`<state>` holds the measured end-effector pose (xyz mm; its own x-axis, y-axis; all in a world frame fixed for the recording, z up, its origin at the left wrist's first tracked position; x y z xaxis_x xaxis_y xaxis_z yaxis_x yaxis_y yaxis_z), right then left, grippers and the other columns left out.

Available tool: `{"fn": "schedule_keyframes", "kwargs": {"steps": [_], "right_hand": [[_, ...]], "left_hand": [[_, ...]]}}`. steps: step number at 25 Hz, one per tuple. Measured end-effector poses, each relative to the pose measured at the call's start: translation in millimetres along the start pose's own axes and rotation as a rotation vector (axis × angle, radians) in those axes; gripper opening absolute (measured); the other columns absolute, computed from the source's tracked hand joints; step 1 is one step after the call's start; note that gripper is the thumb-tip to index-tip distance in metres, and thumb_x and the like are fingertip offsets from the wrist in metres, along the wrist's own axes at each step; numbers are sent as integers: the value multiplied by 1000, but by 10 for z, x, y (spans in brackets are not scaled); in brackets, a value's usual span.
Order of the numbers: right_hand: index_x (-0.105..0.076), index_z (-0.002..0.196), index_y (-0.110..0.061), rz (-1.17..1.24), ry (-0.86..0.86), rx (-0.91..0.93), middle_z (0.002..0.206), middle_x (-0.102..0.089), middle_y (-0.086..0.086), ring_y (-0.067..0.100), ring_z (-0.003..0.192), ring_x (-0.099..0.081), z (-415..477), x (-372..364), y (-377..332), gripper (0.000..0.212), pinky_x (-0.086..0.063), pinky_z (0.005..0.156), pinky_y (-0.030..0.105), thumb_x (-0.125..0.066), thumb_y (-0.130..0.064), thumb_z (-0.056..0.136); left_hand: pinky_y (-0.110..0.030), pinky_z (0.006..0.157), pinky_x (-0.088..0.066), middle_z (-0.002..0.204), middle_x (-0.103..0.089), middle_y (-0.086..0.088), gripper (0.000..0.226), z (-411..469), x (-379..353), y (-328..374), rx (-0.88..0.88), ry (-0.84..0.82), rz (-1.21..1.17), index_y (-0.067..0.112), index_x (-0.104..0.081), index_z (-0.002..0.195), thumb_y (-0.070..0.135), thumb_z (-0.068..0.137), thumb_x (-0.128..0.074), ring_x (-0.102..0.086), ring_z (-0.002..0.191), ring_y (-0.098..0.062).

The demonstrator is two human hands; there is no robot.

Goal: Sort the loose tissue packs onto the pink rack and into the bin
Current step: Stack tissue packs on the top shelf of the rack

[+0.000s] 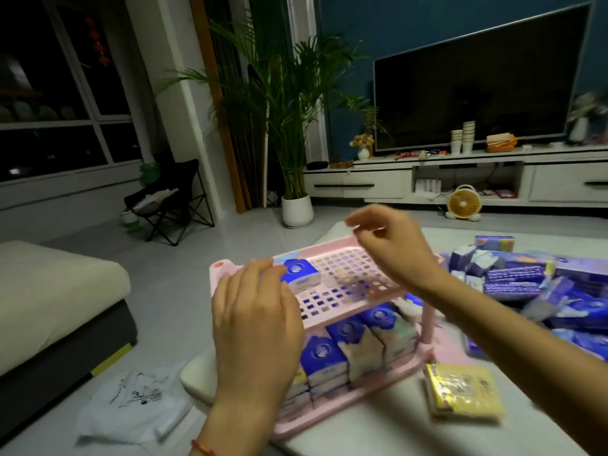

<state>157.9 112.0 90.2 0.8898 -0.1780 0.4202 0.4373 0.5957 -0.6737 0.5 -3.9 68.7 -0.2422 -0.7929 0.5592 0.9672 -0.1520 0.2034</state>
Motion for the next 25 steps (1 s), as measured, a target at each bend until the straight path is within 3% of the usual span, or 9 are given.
{"fn": "schedule_keyframes", "kwargs": {"steps": [2, 4, 5, 7, 11, 16, 18, 22, 25], "right_hand": [[-63, 94, -11, 142, 266, -160, 89, -65, 6, 11, 72, -57, 25, 599, 389, 27, -47, 66, 16, -46, 7, 83], [-60, 87, -13, 157, 433, -377, 90, -65, 15, 18, 67, -58, -94, 1087, 941, 23, -48, 61, 23, -47, 5, 83], [-61, 85, -14, 65, 455, -475, 95, -67, 19, 25, 72, -60, -217, 1254, 1201, 21, -49, 66, 31, -49, 3, 81], [-63, 96, -13, -277, 314, -583, 106, -67, 18, 34, 93, -62, -468, 1407, 1542, 26, -47, 79, 36, -52, 1, 77], [-44, 136, -14, -833, -210, -330, 136, -46, 16, 33, 123, -43, -627, 1157, 1627, 64, -37, 97, 33, -59, -4, 74], [-14, 149, -20, -1187, -471, 119, 157, -6, 7, 28, 142, -14, -618, 539, 1496, 81, -13, 115, 37, -55, 0, 82], [-24, 145, -16, -1297, -561, 217, 154, -17, 9, 30, 139, -19, -610, 371, 1559, 70, -14, 113, 38, -55, -3, 83], [-45, 130, -15, -1330, -531, 249, 130, -45, 7, 28, 121, -39, -591, 402, 1579, 47, -27, 103, 34, -58, -16, 85], [-57, 113, -6, -1079, -191, 95, 115, -53, 14, 31, 107, -47, -394, 759, 1332, 36, -36, 90, 35, -62, -26, 83]], "left_hand": [[-35, 80, -43, 91, -66, -6, 25, -231, 26, 203, -82, 128, -263, 10, -65, 92, 14, 84, -41, -58, 86, -21], [-34, 72, -44, 82, -64, -4, 20, -466, -48, 529, -178, 84, -425, 13, -61, 87, 11, 82, -42, -56, 78, -20], [-33, 69, -43, 80, -62, -1, 17, -564, -140, 673, -229, 21, -460, 17, -58, 86, 12, 81, -43, -56, 76, -19], [-27, 67, -43, 81, -59, 4, 14, -725, -379, 894, -286, -126, -500, 21, -54, 86, 15, 80, -43, -56, 76, -13], [-21, 67, -41, 86, -59, 10, 15, -833, -675, 1007, -271, -288, -496, 27, -54, 88, 21, 82, -41, -56, 77, -6], [-19, 66, -40, 87, -56, 15, 17, -857, -805, 1023, -246, -401, -490, 30, -56, 86, 24, 80, -41, -57, 74, -3], [-17, 65, -41, 88, -55, 15, 17, -870, -798, 1037, -264, -422, -493, 30, -57, 85, 25, 80, -42, -58, 75, -2], [-15, 68, -41, 92, -57, 14, 19, -775, -692, 941, -272, -381, -541, 27, -59, 88, 22, 82, -41, -58, 79, -2], [-18, 69, -43, 90, -57, 13, 17, -676, -539, 826, -231, -261, -597, 28, -53, 91, 19, 81, -41, -57, 79, -4]]}}
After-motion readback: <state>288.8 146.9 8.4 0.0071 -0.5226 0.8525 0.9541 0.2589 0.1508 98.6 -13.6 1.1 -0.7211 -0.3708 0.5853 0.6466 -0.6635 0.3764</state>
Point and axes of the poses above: each hand's wrist, its own z-axis towards the middle knuckle, its own x-axis out of the back of the hand, y = z × x, the point moved 7 cm from there along z, towards the middle knuckle
